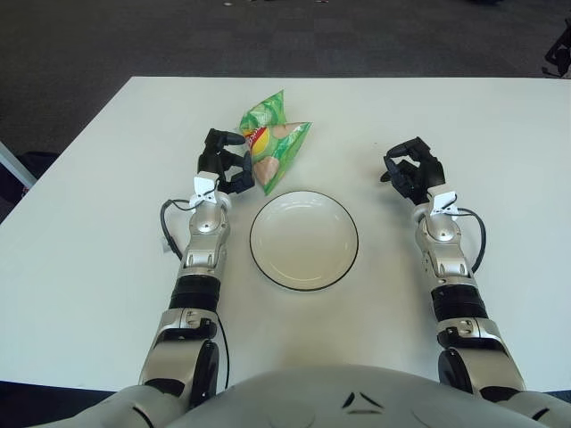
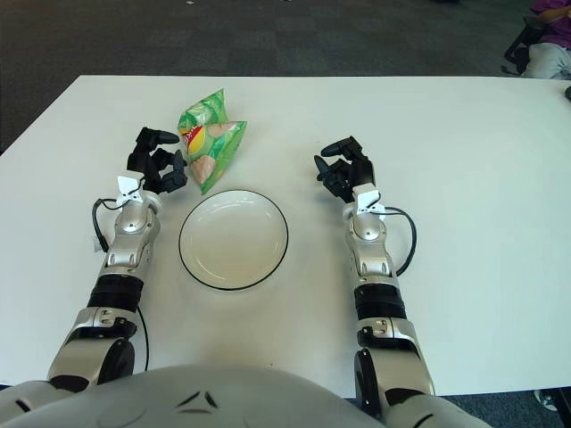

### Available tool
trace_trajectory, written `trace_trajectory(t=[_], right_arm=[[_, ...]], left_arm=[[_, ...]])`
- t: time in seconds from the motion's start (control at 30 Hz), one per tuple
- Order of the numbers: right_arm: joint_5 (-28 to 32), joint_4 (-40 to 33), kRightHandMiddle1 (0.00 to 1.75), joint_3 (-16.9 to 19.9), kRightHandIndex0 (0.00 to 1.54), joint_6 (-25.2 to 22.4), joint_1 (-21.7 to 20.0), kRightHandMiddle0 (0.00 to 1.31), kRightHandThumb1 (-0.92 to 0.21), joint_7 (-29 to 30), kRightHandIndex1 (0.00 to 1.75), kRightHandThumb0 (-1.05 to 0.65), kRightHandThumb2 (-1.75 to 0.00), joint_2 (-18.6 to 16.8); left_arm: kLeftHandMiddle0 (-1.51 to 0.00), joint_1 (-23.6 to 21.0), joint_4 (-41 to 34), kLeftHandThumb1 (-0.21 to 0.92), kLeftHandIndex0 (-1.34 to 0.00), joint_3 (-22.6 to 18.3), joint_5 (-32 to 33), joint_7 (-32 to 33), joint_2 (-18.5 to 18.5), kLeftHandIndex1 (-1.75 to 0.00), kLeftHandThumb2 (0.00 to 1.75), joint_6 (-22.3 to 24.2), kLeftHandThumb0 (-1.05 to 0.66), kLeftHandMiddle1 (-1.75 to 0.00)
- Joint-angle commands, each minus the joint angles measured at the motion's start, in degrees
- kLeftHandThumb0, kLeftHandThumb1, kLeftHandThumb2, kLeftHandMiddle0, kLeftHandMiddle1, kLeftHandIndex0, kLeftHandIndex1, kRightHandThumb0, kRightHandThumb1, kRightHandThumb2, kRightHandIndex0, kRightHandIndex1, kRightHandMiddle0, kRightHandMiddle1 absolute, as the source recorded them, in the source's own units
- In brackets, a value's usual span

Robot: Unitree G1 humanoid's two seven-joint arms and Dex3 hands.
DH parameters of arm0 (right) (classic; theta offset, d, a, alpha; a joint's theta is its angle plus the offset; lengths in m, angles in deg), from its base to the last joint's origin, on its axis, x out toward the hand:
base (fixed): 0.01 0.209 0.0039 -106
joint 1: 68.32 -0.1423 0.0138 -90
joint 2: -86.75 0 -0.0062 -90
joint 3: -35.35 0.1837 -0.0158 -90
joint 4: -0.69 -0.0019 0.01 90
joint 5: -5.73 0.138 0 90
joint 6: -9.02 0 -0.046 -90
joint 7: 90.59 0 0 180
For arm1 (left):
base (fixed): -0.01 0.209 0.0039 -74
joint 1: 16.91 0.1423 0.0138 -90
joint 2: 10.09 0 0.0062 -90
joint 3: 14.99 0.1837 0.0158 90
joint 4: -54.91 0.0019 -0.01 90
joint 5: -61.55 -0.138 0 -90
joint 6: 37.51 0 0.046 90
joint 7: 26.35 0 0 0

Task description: Put the snack into the plate.

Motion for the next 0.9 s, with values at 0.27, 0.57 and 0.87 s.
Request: trace_trajectory(t=[0.27,0.57,0.87], right_arm=[[0.2,-0.4,1.47,0.2,0.81,0.0,0.0,0.45,-0.92,-0.1,1.38,-0.35,-0.28,0.4],[0.0,-0.2,1.47,0.0,0.81,0.1,-0.1,0.45,-0.92,-0.1,1.38,-0.35,-0.28,0.3],[-0.2,-0.4,1.48,-0.3,0.81,-0.1,0.0,0.45,-0.92,0.2,1.37,-0.35,-0.28,0.1]], left_arm=[[-0.55,-3.7,12.4,0.48,-0.40,3.4,-16.8,20.4,-3.3,-1.53,1.05,-18.2,-0.01,-1.70],[-0.50,-6.9,21.0,0.57,-0.44,8.4,-29.8,35.5,-8.5,-1.40,0.89,-19.5,-0.01,-1.72],[-0.49,-7.1,19.4,0.70,-0.43,12.4,-36.3,42.3,-10.4,-1.32,0.66,-12.4,-0.01,-1.63]])
